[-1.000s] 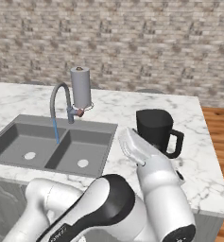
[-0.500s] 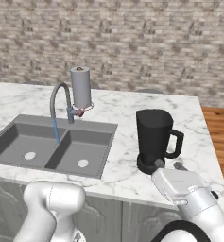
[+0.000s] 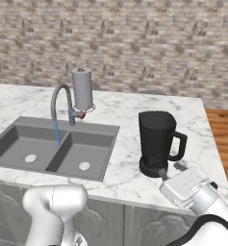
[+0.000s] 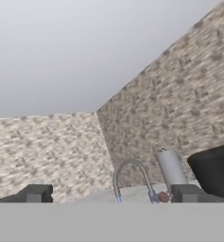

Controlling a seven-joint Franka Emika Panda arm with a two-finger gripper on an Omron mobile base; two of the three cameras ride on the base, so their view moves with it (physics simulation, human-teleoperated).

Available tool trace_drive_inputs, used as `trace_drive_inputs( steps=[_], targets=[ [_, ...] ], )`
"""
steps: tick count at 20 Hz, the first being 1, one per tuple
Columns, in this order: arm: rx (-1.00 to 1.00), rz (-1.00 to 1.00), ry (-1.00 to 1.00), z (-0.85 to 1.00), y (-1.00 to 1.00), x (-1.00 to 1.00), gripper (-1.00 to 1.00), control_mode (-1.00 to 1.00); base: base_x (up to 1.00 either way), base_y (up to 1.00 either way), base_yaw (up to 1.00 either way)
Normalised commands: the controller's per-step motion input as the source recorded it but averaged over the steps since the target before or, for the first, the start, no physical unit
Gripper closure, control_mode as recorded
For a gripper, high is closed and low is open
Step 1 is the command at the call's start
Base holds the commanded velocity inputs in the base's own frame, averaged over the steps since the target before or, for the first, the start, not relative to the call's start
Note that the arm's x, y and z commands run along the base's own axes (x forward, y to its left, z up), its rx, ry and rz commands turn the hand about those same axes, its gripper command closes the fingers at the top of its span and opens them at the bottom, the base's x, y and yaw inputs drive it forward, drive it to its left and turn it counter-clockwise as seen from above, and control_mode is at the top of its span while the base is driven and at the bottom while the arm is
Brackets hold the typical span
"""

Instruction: Turn on the sink faucet and place the jug under the water for a few seconds to fill it up.

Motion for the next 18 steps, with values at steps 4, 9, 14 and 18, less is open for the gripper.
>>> trace_drive_inputs(
  steps=[4, 9, 14, 18],
  targets=[
    [-0.07, 0.0, -0.01, -0.24, 0.06, 0.55, -1.0, -1.0, 0.0, 0.0, 0.0],
    [-0.03, -0.03, 0.0, -0.16, 0.0, 0.69, -1.0, -1.0, 0.0, 0.0, 0.0],
    [-0.02, -0.04, 0.0, -0.22, 0.0, 0.65, -1.0, -1.0, 0.0, 0.0, 0.0],
    [-0.03, -0.05, 0.0, -0.14, -0.02, 0.39, -1.0, -1.0, 0.0, 0.0, 0.0]
  ],
)
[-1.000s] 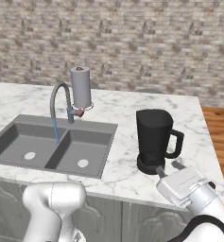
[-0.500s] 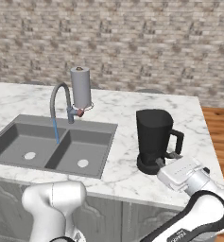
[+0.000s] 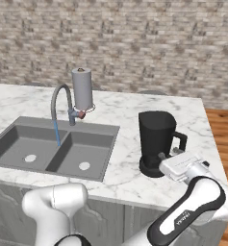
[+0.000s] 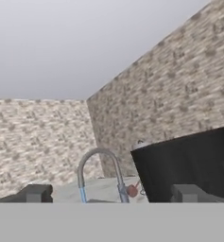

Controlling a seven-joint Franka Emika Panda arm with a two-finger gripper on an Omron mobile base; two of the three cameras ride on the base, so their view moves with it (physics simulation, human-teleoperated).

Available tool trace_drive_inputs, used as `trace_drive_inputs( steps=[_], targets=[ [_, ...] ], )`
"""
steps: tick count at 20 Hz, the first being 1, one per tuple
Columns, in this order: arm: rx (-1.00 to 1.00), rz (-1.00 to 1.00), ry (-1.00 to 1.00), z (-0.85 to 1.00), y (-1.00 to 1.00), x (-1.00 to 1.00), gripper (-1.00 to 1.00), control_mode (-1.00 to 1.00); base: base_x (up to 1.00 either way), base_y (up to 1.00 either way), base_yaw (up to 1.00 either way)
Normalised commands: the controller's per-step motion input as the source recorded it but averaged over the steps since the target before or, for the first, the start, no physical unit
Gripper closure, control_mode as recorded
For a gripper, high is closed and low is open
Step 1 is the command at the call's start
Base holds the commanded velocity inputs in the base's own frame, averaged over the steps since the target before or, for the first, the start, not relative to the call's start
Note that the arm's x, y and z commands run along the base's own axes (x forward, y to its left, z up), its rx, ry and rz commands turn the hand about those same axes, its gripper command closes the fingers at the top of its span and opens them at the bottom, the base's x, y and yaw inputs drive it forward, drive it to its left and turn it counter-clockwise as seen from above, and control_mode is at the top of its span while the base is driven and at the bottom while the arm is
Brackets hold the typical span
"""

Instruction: Turn on the sink faucet and place the jug under the water for a few seconds to fill it up.

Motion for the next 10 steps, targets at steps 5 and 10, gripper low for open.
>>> trace_drive_inputs(
  steps=[5, 10],
  targets=[
    [-0.03, -0.06, -0.03, -0.04, -0.37, 0.07, -1.0, -1.0, 0.0, 0.0, 0.0],
    [-0.03, -0.04, -0.04, -0.07, -0.33, 0.13, -1.0, -1.0, 0.0, 0.0, 0.0]
  ],
)
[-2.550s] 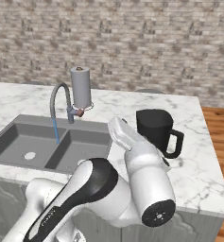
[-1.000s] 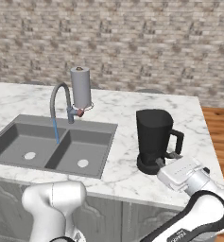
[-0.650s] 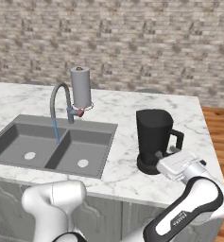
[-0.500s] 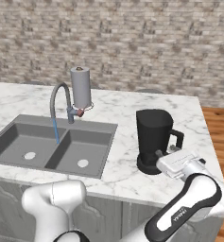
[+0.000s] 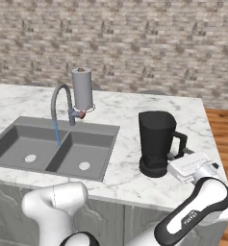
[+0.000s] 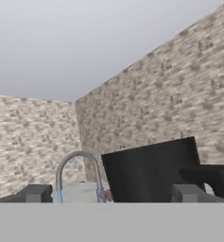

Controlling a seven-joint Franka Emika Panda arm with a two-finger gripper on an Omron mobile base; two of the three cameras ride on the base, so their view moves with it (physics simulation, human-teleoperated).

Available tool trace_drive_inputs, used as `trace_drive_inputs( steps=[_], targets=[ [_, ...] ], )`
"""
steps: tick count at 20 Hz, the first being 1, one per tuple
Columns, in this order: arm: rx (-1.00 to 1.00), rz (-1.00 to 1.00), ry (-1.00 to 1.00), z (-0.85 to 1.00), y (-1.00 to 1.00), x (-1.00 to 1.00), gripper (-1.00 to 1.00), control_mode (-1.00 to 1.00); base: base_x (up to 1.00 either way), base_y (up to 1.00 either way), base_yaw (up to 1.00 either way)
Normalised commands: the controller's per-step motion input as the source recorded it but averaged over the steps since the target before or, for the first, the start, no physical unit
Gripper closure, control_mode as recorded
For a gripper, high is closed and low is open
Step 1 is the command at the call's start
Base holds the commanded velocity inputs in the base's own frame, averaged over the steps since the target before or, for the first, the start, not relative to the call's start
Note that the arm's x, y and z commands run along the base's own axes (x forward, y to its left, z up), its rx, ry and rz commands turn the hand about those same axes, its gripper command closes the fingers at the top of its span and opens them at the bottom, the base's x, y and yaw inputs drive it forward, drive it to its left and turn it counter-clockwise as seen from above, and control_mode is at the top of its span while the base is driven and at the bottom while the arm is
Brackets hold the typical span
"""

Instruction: Turn on the sink faucet and place the jug under the water for a few seconds to fill it up.

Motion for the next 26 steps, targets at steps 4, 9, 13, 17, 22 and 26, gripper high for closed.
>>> trace_drive_inputs(
  steps=[4, 9, 13, 17, 22, 26],
  targets=[
    [-0.01, -0.01, -0.03, -0.22, -0.13, 0.36, -1.0, -1.0, 0.0, 0.0, 0.0],
    [-0.01, -0.01, -0.03, -0.36, -0.24, 0.29, -1.0, -1.0, 0.0, 0.0, 0.0],
    [-0.02, -0.03, -0.04, -0.41, -0.39, 0.17, -1.0, -1.0, 0.0, 0.0, 0.0],
    [-0.02, 0.0, -0.05, -0.37, -0.41, 0.23, -1.0, -1.0, 0.0, 0.0, 0.0],
    [0.0, 0.0, -0.01, -0.24, -0.11, 0.39, -1.0, -1.0, 0.0, 0.0, 0.0],
    [0.0, 0.0, 0.0, -0.22, -0.16, 0.41, -1.0, -1.0, 0.0, 0.0, 0.0]
  ],
)
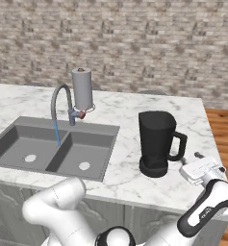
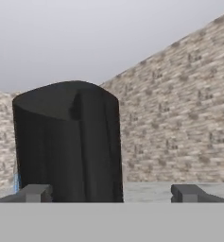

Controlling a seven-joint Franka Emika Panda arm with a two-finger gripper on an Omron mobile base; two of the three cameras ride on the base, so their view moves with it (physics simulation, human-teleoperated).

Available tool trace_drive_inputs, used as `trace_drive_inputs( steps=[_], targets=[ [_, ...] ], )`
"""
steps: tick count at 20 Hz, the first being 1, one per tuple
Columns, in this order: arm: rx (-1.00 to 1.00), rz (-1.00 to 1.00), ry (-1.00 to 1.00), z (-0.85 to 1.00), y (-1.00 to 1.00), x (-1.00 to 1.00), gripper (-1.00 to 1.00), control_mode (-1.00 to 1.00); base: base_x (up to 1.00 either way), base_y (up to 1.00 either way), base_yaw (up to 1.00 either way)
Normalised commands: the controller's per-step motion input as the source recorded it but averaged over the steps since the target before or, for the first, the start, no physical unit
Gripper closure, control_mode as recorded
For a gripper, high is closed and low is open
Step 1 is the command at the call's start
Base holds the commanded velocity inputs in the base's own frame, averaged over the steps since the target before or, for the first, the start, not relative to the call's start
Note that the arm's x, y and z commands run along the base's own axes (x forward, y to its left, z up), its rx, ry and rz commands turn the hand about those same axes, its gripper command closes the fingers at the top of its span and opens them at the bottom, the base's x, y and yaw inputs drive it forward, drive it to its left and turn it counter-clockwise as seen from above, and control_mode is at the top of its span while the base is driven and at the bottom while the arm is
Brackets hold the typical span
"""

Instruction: Turn on the sink faucet and place the jug under the water for a few seconds to fill it up.

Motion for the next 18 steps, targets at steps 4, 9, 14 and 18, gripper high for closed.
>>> trace_drive_inputs(
  steps=[4, 9, 14, 18],
  targets=[
    [0.0, 0.0, 0.0, -0.2, -0.25, 0.49, -1.0, -1.0, 0.0, 0.0, 0.0],
    [0.0, 0.0, 0.0, -0.14, -0.21, 0.47, -1.0, -1.0, 0.0, 0.0, 0.0],
    [0.0, 0.0, 0.0, -0.05, -0.05, 0.14, -1.0, -1.0, 0.0, 0.0, 0.0],
    [0.0, 0.03, -0.04, -0.01, 0.0, -0.09, -1.0, -1.0, 0.0, 0.0, 0.0]
  ],
)
